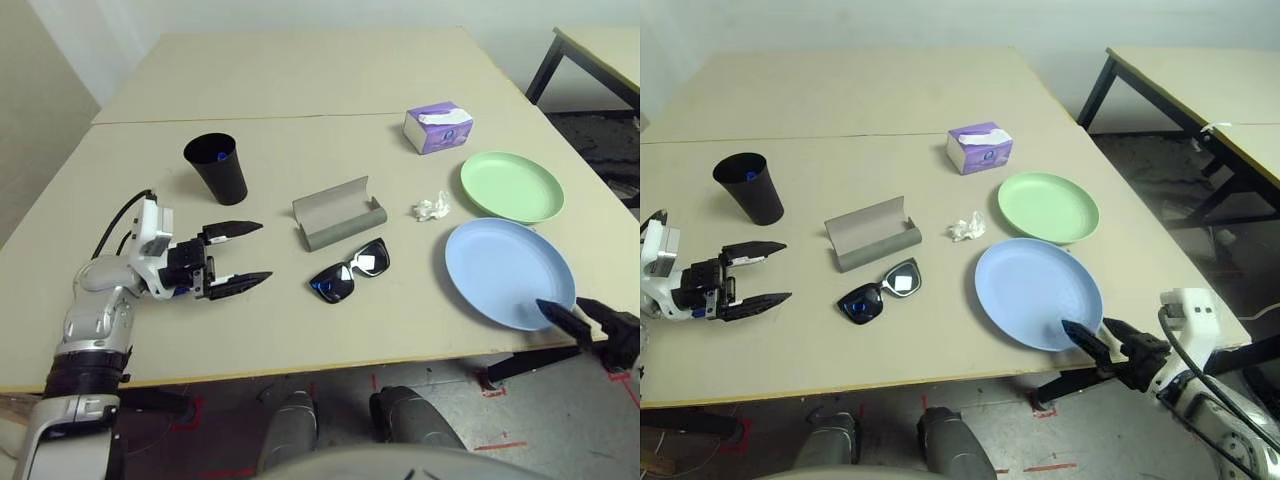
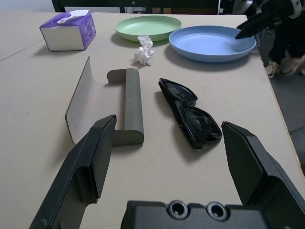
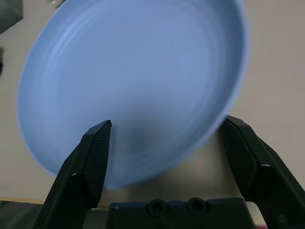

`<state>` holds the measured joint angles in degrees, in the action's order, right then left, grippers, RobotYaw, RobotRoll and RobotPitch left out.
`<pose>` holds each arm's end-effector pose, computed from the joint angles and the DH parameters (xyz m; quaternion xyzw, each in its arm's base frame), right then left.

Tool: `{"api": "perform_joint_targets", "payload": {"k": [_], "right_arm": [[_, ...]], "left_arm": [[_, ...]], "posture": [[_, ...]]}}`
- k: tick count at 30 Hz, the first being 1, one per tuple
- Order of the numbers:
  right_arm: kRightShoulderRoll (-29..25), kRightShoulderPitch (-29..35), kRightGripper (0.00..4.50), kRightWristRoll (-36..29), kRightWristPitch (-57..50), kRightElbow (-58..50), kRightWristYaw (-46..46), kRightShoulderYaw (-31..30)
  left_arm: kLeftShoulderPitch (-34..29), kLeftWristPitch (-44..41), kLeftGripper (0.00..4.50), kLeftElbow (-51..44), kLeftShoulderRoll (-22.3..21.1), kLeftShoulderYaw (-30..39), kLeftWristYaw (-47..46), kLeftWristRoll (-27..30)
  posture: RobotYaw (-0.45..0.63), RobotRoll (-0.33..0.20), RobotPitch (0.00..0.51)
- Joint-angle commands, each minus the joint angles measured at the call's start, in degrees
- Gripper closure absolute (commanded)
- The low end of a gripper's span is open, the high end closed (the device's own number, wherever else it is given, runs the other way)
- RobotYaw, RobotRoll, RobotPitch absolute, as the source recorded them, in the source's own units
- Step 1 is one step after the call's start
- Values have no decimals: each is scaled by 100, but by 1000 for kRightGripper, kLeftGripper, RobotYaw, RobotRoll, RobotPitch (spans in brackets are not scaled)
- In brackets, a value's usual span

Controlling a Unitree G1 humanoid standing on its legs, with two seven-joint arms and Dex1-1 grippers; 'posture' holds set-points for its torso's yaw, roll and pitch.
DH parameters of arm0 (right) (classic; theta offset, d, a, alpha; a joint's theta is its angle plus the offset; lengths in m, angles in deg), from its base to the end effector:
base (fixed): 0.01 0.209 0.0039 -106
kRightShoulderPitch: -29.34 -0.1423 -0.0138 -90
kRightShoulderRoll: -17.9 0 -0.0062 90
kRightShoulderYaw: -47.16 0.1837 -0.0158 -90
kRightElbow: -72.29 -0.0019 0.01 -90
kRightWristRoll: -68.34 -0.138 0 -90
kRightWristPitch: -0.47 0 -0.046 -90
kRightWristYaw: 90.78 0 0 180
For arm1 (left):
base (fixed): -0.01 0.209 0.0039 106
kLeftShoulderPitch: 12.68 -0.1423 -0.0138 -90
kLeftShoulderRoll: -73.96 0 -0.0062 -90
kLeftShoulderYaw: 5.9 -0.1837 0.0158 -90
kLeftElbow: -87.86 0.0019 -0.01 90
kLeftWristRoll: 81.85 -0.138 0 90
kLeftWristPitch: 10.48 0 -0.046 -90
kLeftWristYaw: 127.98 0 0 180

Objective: Organize and tidy the items on the table.

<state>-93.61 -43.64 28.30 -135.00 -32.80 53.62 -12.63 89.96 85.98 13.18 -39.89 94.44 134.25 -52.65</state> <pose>0.1275 -0.3256 0.1065 0.1037 0.2469 0.1368 0.9537 0.2336 0.3145 0.1258 0.1226 -0.0307 -0.5550 0.8222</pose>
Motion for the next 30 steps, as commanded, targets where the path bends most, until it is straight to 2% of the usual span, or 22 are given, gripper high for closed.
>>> {"api": "perform_joint_targets", "payload": {"k": [1,4,7,15,18,19,24,30], "right_arm": [[-38,-82,0,-102,-262,-25,29,-94],[-16,-173,0,-138,-427,-12,37,-146],[9,-206,588,-124,-496,-33,40,-155],[-3,-131,3528,-127,-571,-88,-25,-136],[-119,-112,4367,-307,-754,-64,-89,48],[-156,-130,4492,-397,-826,-38,-92,135],[-418,-443,4492,-1116,-1563,-29,-26,568],[-702,-1295,4492,-1933,-2763,194,336,725]], "left_arm": [[-94,100,19,-95,13,21,-16,-22],[-98,162,19,-45,25,24,-34,-40],[-92,206,0,-1,34,12,-42,-50],[-173,327,0,109,62,-32,-26,-95],[-190,364,0,190,52,-44,5,-110],[-196,371,0,197,49,-46,9,-110],[-208,398,0,231,60,-74,7,-128],[-238,400,0,194,103,-119,-57,-156]], "posture": [[-83,0,97],[-81,0,95],[-81,0,94],[-91,0,97],[-94,0,100],[-95,0,101],[-101,0,101],[-98,0,102]]}}
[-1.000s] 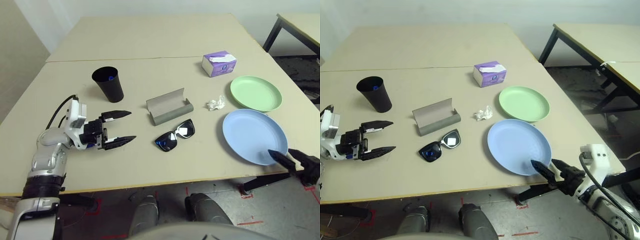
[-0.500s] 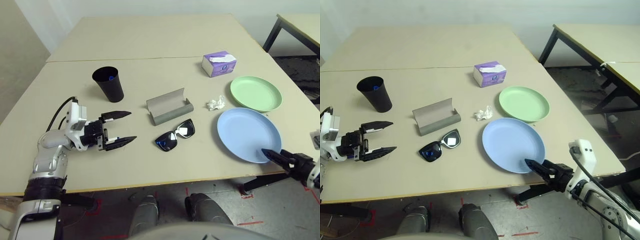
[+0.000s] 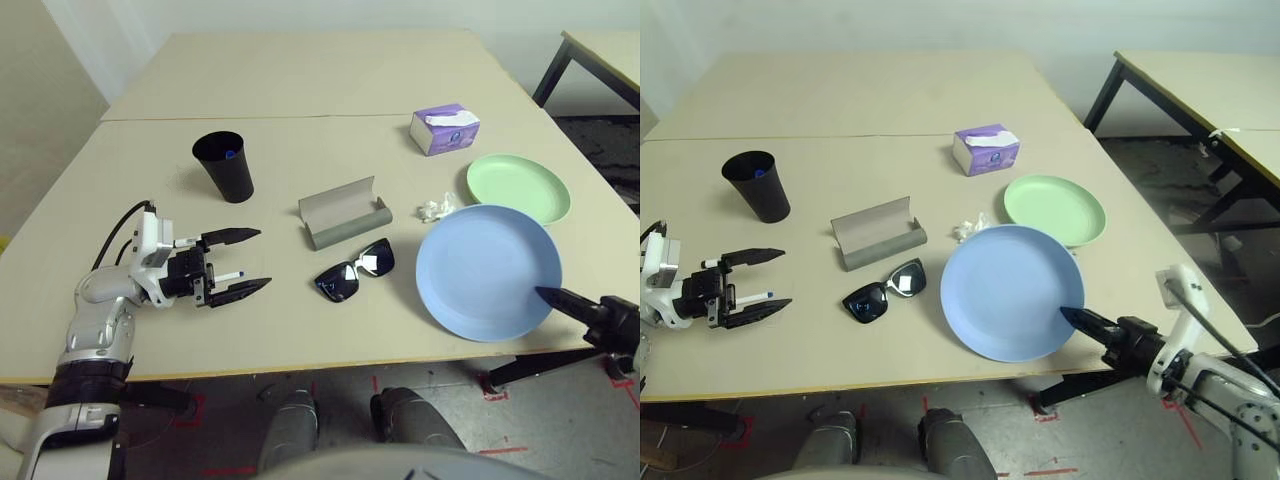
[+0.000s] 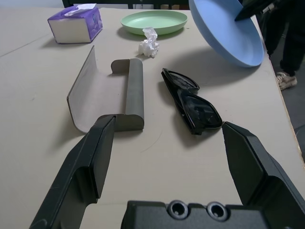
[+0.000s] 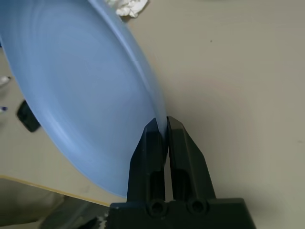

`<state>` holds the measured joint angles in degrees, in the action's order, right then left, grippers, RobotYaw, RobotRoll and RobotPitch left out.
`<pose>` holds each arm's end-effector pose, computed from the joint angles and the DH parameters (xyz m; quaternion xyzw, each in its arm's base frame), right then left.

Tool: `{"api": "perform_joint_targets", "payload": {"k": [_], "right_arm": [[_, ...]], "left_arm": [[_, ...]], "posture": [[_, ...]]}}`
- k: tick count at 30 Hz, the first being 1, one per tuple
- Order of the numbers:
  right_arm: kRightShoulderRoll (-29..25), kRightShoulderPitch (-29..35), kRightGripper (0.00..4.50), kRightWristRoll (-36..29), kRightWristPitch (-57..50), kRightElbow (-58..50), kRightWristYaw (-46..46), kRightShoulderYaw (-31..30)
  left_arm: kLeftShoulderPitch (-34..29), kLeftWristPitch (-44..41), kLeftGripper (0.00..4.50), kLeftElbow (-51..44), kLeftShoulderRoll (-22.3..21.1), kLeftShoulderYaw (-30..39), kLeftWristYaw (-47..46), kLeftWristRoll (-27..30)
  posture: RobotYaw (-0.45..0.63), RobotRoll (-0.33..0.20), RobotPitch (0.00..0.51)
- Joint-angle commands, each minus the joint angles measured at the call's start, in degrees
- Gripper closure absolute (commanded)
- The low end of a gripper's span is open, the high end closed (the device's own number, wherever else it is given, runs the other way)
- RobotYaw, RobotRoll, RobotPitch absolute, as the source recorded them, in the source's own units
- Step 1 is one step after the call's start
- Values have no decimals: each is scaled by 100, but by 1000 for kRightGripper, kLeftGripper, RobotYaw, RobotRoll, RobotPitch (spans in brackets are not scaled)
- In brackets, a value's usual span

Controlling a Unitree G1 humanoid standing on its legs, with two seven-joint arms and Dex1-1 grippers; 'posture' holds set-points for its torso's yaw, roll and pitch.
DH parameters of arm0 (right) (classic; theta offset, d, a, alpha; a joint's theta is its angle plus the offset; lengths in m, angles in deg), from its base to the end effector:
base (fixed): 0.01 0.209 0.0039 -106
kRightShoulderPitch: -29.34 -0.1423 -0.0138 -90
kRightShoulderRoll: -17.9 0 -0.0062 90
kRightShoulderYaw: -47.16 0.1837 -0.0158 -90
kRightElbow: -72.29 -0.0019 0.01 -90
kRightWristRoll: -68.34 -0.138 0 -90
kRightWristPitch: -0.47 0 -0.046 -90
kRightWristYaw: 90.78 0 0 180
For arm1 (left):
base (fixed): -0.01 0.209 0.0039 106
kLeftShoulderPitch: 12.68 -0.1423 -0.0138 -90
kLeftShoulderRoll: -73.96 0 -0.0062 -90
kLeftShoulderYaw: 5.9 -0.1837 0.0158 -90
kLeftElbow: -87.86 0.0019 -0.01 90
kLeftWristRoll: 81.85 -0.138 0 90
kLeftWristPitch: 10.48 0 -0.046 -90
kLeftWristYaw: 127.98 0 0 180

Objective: Organize and tidy the items on the table.

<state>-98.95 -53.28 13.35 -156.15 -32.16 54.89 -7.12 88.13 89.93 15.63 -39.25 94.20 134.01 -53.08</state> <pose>0.1469 -0.3272 0.1416 0.2010 0.2699 0.1989 0.9204 0.2272 0.3181 0.1131 0.1240 -0.0272 -0.5449 0.8288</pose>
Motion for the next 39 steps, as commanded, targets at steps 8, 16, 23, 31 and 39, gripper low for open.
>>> {"api": "perform_joint_targets", "payload": {"k": [8,16,23,31,39], "right_arm": [[-599,-1917,4492,-574,-1797,919,746,96],[-606,-3720,4492,215,-1830,1965,1581,-122],[-409,-4552,4492,976,-1656,2468,2012,-507],[-456,-5077,4492,1799,-855,3526,2079,-686],[-531,-5565,4492,2385,-267,4494,2129,-730]], "left_arm": [[-269,-349,0,-721,27,-161,-403,-73],[-356,-464,0,-924,-1,-183,-529,-82],[-444,-448,0,-977,7,-205,-539,-86],[-616,-313,0,-958,31,-206,-507,-94],[-586,83,0,-389,76,-227,-265,-158]], "posture": [[-84,0,106],[-75,0,109],[-70,0,117],[-65,0,124],[-66,0,132]]}}
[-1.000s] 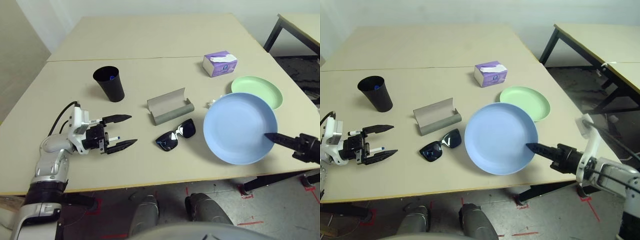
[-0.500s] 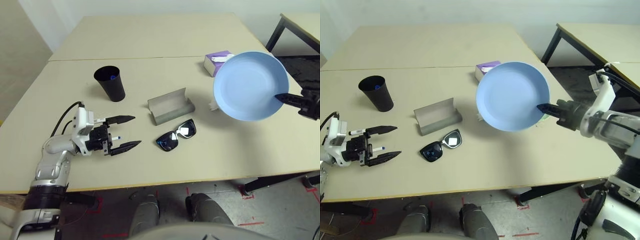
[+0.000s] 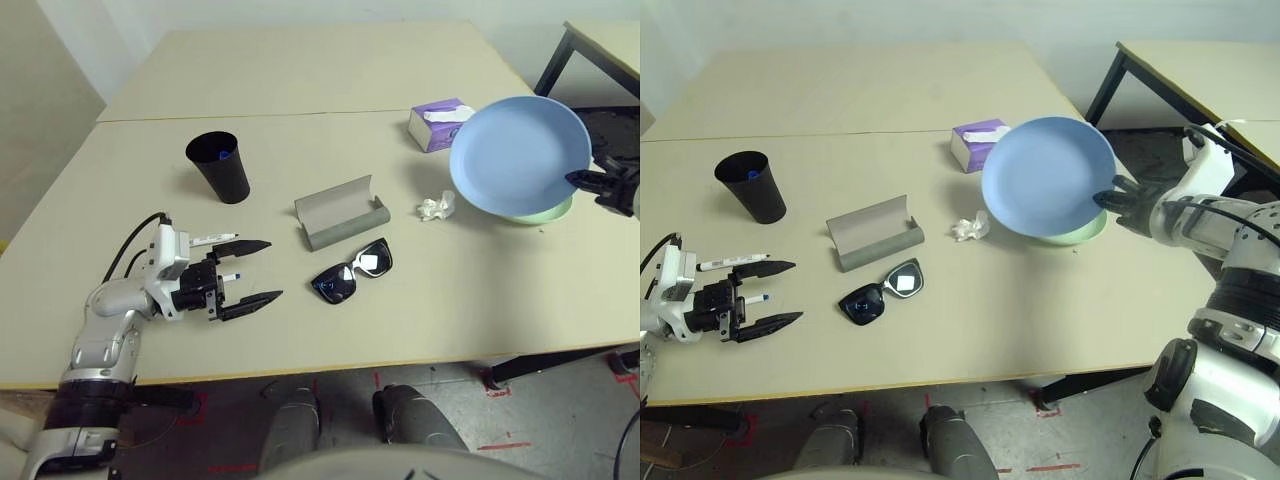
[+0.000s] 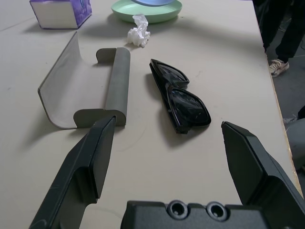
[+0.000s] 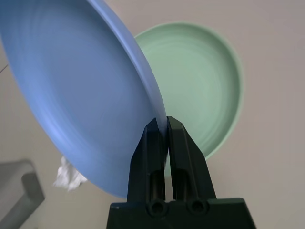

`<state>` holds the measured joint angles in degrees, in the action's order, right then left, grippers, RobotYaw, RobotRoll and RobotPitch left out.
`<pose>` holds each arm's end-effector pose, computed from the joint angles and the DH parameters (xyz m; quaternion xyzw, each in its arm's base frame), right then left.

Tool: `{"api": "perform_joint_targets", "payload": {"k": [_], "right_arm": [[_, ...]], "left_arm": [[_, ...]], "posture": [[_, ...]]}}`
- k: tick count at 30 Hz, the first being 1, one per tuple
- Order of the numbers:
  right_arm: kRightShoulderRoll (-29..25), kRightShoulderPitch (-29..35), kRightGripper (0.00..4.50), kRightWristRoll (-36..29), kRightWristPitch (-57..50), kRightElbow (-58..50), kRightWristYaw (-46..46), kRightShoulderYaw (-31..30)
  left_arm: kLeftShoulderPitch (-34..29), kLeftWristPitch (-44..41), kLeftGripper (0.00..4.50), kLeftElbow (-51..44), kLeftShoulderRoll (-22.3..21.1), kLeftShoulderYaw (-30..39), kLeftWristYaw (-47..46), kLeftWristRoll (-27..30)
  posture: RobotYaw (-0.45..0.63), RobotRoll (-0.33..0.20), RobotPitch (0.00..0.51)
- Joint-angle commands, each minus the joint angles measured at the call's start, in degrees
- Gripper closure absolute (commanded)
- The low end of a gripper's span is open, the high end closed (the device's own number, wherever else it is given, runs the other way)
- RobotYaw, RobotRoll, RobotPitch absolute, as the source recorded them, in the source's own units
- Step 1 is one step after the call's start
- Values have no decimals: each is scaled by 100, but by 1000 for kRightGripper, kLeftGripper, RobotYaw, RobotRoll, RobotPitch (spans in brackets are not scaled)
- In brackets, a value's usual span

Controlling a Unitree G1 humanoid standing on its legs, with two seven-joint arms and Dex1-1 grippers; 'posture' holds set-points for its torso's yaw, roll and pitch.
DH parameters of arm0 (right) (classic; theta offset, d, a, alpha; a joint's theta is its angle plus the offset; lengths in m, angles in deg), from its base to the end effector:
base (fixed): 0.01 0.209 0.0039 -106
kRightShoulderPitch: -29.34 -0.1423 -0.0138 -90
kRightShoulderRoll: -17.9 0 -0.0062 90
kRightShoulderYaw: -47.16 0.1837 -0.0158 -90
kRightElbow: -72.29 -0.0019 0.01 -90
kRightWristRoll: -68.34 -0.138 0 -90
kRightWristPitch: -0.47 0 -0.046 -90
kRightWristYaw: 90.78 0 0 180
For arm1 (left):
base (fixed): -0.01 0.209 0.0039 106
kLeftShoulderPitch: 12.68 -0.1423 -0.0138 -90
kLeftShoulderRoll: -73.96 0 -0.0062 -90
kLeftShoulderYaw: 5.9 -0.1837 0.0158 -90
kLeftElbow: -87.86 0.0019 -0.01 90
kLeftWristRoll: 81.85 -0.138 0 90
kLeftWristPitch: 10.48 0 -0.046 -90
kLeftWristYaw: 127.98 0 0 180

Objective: Organize and tidy the items on the table.

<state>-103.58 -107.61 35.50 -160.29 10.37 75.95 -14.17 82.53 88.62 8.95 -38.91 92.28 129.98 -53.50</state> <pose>0.2647 -0.3465 0.2310 0.2161 0.2221 -0.0349 0.9501 0.2140 0.3057 0.1040 0.1197 -0.0086 -0.5462 0.8290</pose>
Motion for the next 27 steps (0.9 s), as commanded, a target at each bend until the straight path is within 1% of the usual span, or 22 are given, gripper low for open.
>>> {"api": "perform_joint_targets", "payload": {"k": [1,5,11,21,27], "right_arm": [[-77,-159,4492,217,169,295,-1,-66],[-82,-214,4492,361,213,468,-45,-118],[-72,-135,4492,519,229,504,-172,-225],[-28,-218,4492,854,754,806,-96,-241],[19,-230,4492,921,818,852,-96,-224]], "left_arm": [[-16,257,0,337,49,-39,165,-122],[4,421,0,513,97,-39,240,-143],[-28,571,0,616,126,-22,277,-154],[-109,547,0,477,114,1,255,-111],[-172,406,0,222,94,2,145,-86]], "posture": [[-66,0,132],[-62,0,130],[-56,0,128],[-51,0,135],[-51,0,135]]}}
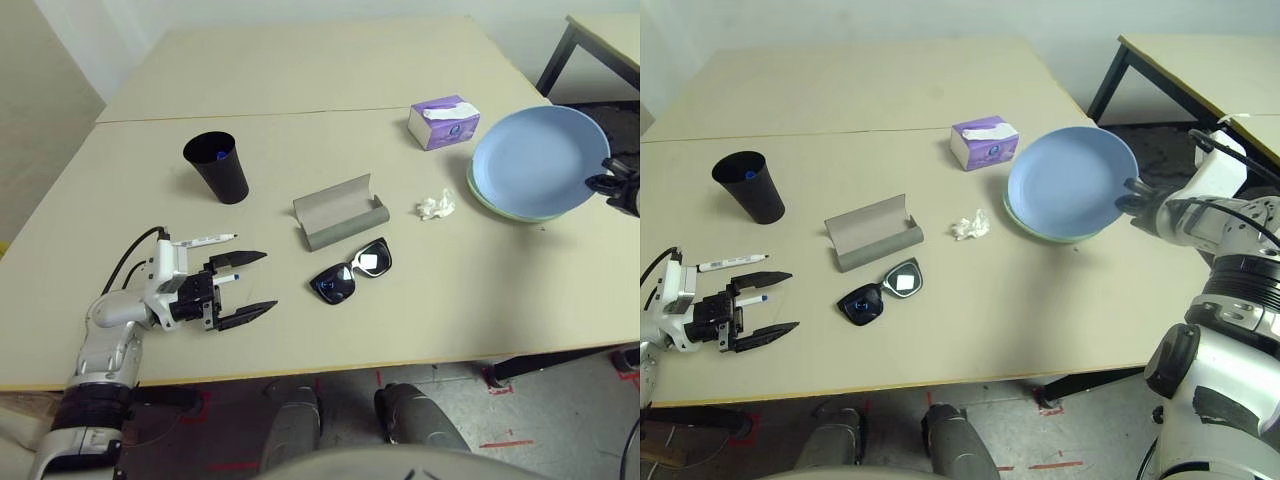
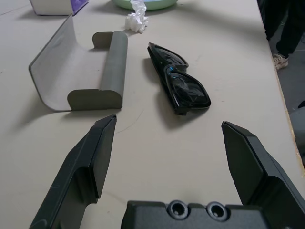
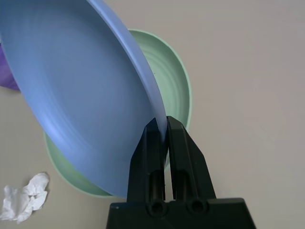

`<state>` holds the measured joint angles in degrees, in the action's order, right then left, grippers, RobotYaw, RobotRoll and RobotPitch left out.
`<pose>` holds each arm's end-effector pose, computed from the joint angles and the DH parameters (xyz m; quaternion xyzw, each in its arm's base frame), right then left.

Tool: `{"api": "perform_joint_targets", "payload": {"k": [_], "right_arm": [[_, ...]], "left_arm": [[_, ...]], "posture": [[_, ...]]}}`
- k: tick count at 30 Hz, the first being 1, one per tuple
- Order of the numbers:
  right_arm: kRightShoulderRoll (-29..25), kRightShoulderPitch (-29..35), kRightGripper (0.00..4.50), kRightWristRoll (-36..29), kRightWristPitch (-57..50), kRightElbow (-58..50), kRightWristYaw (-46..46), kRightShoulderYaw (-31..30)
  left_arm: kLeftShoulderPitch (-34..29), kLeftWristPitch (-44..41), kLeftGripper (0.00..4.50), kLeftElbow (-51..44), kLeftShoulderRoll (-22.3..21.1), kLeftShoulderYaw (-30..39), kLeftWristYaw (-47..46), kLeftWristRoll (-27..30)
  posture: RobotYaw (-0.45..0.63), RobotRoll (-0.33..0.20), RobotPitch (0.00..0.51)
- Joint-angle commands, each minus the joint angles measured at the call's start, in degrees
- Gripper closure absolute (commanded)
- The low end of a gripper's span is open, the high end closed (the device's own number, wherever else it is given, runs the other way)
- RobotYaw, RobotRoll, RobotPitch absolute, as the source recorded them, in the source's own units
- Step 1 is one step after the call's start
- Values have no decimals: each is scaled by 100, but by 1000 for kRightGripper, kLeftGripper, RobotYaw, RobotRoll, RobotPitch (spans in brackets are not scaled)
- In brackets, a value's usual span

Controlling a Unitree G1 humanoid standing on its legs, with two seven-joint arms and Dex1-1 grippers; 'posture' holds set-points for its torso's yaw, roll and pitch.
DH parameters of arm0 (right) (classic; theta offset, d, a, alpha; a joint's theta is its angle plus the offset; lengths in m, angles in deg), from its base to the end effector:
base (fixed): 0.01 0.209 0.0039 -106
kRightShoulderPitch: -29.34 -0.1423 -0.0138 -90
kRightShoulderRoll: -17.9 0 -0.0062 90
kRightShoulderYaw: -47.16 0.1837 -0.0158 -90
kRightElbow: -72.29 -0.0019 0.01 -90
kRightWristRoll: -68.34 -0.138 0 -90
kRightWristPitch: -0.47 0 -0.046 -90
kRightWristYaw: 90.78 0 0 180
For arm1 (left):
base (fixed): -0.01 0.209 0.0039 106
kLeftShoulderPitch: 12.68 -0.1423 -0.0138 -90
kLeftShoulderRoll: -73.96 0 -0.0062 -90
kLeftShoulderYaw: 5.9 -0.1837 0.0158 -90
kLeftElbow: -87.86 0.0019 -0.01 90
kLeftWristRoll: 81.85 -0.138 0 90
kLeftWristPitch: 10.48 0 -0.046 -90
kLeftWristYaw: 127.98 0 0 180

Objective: Organize and tidy the items on the table.

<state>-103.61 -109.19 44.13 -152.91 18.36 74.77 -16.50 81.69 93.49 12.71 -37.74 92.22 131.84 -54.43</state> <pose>0.2718 -0.3561 0.2185 0.1850 0.2351 -0.0957 0.9494 0.2090 0.3093 0.0916 0.1244 -0.0090 -0.5476 0.8274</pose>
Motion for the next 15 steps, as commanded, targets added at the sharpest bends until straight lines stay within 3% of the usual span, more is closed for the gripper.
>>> {"api": "perform_joint_targets", "payload": {"k": [1,7,8,15], "right_arm": [[26,-64,4492,62,85,57,19,10],[66,-26,4492,45,30,-2,-73,-51],[75,-18,3900,47,28,-19,-77,-59],[45,48,1538,88,0,-92,-187,-148]], "left_arm": [[-97,-96,0,-186,-26,5,-54,7],[-112,-165,0,-290,-19,-34,-97,-16],[-114,-171,0,-301,-18,-39,-97,-17],[-156,-253,0,-431,-9,-44,-149,-13]], "posture": [[-51,0,135],[-59,0,133],[-59,0,133],[-59,0,131]]}}
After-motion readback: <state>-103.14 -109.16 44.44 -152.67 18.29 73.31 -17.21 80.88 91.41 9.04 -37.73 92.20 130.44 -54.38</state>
